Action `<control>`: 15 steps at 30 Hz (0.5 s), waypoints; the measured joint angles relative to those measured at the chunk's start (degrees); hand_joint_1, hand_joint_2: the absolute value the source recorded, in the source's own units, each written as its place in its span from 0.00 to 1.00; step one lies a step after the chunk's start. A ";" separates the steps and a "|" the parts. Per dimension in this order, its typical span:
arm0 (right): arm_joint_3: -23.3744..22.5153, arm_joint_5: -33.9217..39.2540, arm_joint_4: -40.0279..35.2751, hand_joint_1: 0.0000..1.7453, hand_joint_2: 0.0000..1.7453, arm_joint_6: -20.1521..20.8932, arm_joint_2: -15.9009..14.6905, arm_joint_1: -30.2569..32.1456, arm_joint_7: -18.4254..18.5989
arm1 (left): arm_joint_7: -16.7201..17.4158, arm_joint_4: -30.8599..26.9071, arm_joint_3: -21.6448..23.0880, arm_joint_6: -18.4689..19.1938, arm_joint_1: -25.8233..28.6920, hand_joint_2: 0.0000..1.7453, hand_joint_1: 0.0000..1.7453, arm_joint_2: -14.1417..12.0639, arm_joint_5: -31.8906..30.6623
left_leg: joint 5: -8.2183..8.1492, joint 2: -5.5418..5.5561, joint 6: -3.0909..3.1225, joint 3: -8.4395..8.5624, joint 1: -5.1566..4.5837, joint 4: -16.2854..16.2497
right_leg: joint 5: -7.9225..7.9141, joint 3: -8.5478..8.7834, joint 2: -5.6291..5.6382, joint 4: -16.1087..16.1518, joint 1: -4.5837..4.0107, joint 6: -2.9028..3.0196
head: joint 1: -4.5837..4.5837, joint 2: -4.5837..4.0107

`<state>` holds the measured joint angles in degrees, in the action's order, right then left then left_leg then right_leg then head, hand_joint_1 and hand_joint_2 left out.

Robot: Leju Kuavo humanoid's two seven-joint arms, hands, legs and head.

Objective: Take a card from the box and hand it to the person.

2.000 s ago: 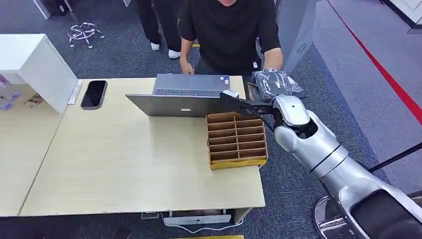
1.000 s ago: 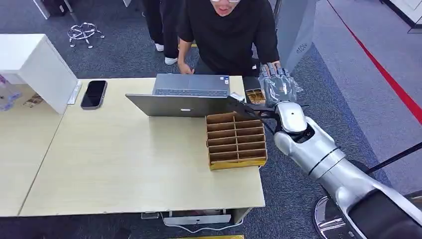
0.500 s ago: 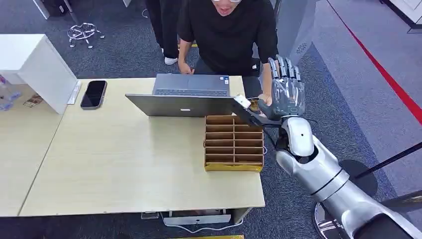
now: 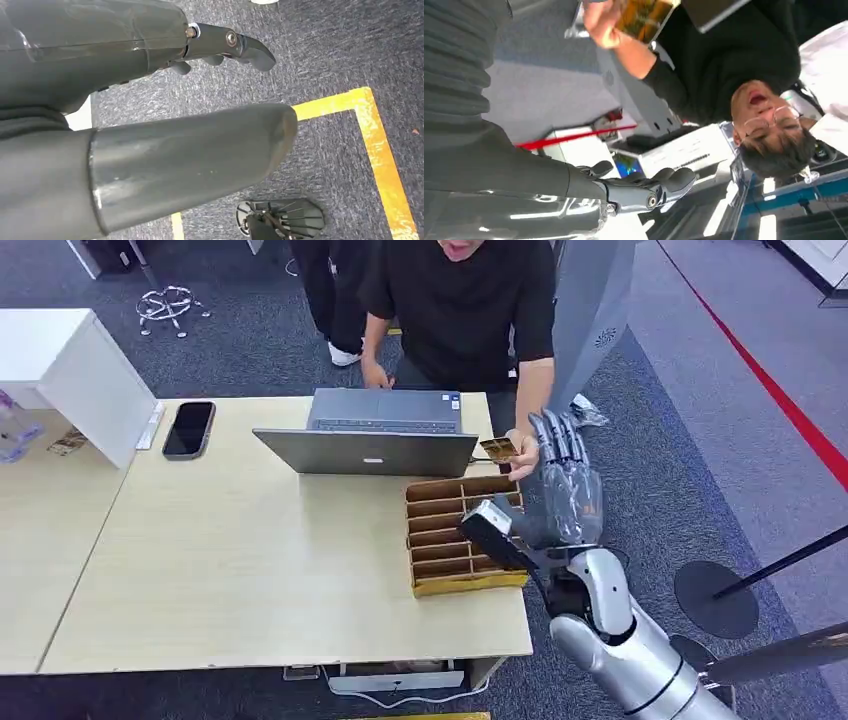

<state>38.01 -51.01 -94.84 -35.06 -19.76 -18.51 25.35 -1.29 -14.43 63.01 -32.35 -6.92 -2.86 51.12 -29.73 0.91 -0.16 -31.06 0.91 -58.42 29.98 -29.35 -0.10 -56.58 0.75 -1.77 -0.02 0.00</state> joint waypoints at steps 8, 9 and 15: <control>-0.59 2.49 -0.52 0.00 1.00 -2.69 2.01 5.68 -2.08 | 0.20 0.00 -0.26 -1.05 0.05 0.00 0.00 0.33 0.66 | 0.00 0.00 0.00 0.00 0.00 0.00 | 0.00 0.00 0.00 0.00 0.00 0.00 | 0.00 0.00; -0.63 2.80 -0.50 0.00 1.00 -2.88 2.21 6.09 -2.25 | 0.26 0.00 -0.26 -0.98 0.05 0.00 0.00 0.33 0.66 | 0.00 0.00 0.00 0.00 0.00 0.00 | 0.00 0.00 0.02 0.00 0.00 0.00 | -0.02 0.00; -0.48 2.78 0.44 0.00 1.00 -2.36 3.80 7.25 -2.65 | 0.46 0.00 -0.28 -1.14 0.03 0.00 0.00 0.35 0.81 | 0.00 0.00 0.00 0.00 0.00 0.01 | 0.00 0.00 0.01 0.00 0.00 0.00 | 0.00 0.00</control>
<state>37.53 -48.24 -94.40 -37.42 -15.96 -11.26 22.71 -0.83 -14.43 62.73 -33.48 -6.89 -2.51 51.93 -29.73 0.91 -0.16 -31.06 0.91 -58.41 29.98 -29.35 -0.09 -56.57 0.75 -1.77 -0.02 0.00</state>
